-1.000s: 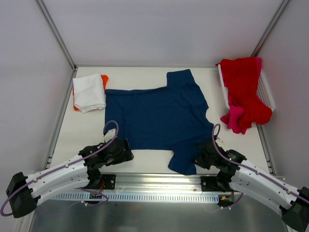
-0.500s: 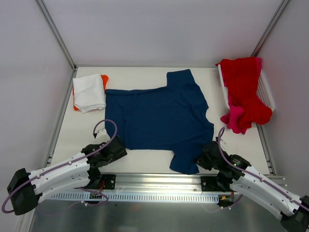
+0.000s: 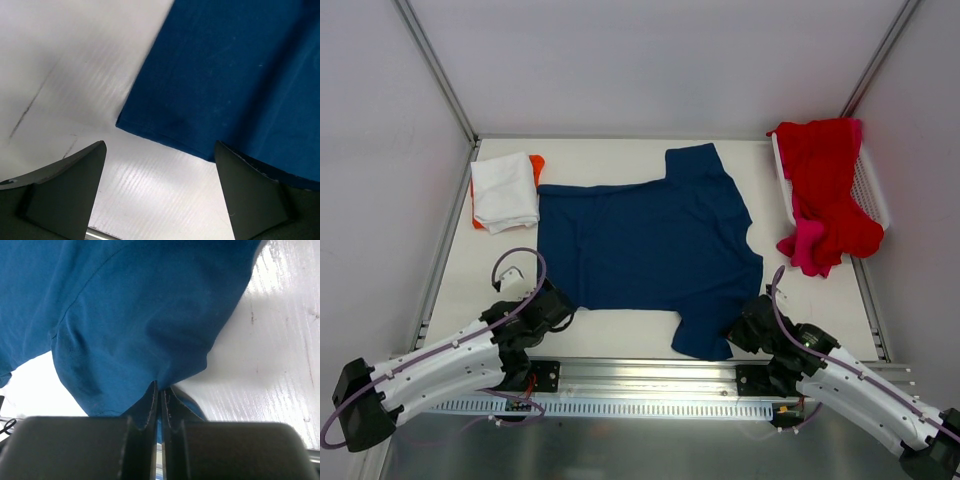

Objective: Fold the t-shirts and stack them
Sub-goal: Fold the tshirt

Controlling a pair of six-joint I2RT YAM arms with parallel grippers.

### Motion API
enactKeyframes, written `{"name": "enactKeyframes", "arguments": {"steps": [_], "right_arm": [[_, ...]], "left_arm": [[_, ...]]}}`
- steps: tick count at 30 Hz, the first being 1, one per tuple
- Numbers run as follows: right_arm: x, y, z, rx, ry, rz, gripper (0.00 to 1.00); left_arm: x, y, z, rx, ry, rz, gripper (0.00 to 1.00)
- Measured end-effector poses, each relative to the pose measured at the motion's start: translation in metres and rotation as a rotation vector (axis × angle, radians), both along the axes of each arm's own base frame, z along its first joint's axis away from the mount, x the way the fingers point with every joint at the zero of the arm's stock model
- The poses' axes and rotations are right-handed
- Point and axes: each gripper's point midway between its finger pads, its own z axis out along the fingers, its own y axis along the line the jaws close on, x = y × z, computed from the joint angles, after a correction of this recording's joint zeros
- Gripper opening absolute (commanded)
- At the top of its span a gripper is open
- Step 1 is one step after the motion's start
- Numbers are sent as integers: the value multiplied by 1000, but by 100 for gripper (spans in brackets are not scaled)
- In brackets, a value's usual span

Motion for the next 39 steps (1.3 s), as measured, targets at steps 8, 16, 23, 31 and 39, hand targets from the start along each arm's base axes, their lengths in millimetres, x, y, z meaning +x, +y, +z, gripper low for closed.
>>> {"name": "enactKeyframes", "arguments": {"steps": [8,16,23,31,39], "right_arm": [[0,0,0,-2,-1,2,0],[0,0,0,-2,-1,1,0],[1,0,0,2,-6,-3,1],[1,-2,-3,-5,-6,-7,1],[1,-3,-3,-8,-9,-12,0]], "left_arm": [[-4,9,-14,98,62,26,92],[11,-4,-19,106,23,-20,90],[32,-20,-14,37,-107,-76,91],[47,-26,-11,-39,-184,-76,82],[44,-31,-18,-44,-153,-106,33]]}}
